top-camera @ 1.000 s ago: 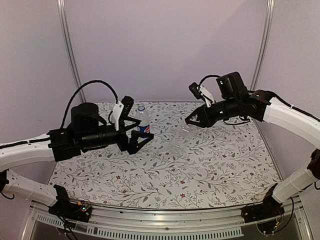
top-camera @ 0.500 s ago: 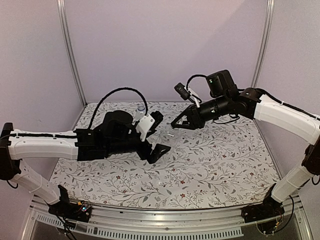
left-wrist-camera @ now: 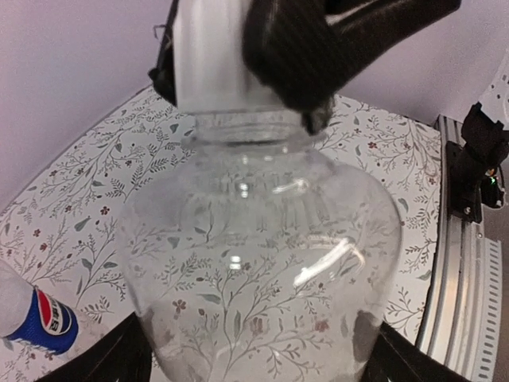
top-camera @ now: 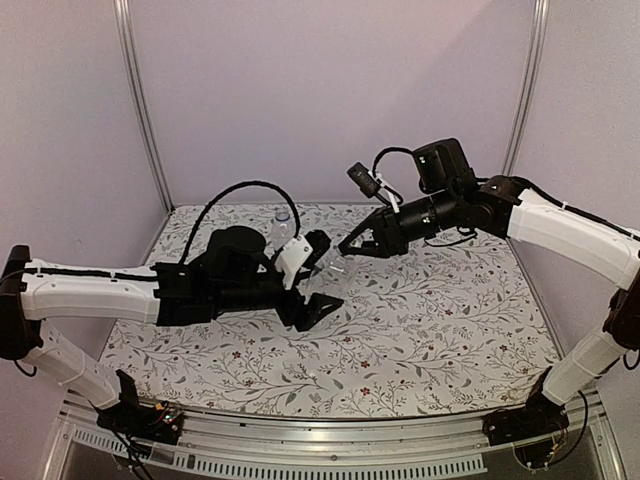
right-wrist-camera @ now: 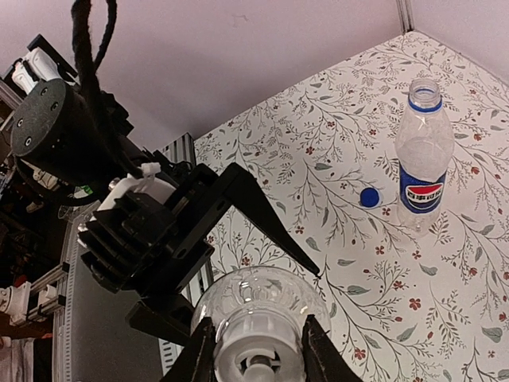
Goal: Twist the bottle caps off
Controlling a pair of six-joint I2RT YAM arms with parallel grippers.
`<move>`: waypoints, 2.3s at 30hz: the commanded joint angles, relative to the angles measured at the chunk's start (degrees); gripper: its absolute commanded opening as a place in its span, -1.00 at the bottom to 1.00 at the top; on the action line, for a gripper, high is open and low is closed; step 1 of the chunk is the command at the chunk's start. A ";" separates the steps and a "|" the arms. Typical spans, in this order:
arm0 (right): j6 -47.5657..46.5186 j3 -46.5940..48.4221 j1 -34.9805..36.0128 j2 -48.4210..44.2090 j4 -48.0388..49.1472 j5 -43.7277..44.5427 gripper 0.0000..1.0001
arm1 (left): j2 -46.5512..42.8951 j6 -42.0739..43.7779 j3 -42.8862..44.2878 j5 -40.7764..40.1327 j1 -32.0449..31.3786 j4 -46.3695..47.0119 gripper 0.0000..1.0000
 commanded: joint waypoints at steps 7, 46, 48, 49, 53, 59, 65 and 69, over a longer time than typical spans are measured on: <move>0.83 1.30 0.38 -0.01 1.95 -1.67 -1.00 | -0.57 -0.97 -2.53 4.47 1.08 3.51 0.52; 13.41 -8.20 4.61 -2.54 26.35 5.71 0.19 | 2.12 -19.21 -13.33 9.32 1.24 35.23 -0.20; 13.36 -8.45 4.62 -2.39 26.36 5.54 0.16 | 2.06 -19.20 -13.35 9.26 1.16 35.24 -0.20; 13.29 -8.66 4.64 -2.30 26.37 5.69 0.19 | 2.08 -19.18 -13.42 9.26 1.15 35.24 -0.21; 13.47 -9.81 4.60 -2.18 27.84 7.64 0.28 | 1.71 -18.99 -13.66 9.43 1.13 35.32 -0.21; 13.78 -10.09 4.60 -2.01 28.04 7.35 0.06 | 1.27 -18.94 -14.18 9.22 1.12 35.40 -0.22; 13.99 -10.15 4.60 -1.75 28.28 6.37 -0.40 | 0.77 -19.00 -14.71 8.82 1.11 35.67 -0.23; 14.30 -10.70 4.55 -1.49 28.80 5.98 -0.39 | 0.25 -18.85 -15.01 8.84 1.09 35.76 -0.23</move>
